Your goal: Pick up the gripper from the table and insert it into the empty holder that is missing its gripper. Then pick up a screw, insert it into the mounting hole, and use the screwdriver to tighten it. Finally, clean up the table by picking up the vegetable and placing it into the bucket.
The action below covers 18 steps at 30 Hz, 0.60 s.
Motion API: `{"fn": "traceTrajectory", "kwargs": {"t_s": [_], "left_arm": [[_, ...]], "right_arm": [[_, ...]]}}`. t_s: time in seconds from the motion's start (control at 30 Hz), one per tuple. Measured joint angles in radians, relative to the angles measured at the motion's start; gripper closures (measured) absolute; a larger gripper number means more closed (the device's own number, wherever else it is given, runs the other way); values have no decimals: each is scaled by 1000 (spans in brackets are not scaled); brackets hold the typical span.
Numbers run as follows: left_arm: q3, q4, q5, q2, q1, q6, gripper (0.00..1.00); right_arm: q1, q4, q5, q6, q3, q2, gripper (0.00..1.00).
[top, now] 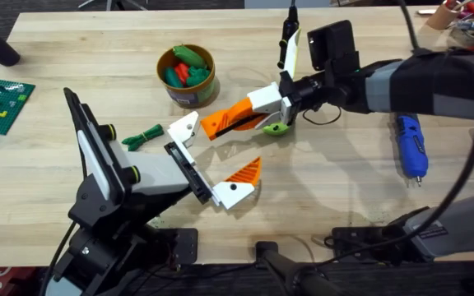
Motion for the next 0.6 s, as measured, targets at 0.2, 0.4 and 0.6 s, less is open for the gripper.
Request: {"fn": "traceTrajectory", "kwargs": {"t_s": [0.2,0.4,0.6], "left_arm": [[0,2,-17,0,2,-1,19],[0,1,-37,0,2,-1,19],[0,1,-40,0,2,-1,19]], "right_arm": [[-4,0,4,7,-2,9,983],[-38,26,-20,12,-2,9,984],[-51,70,-74,30,-2,9,985]]}}
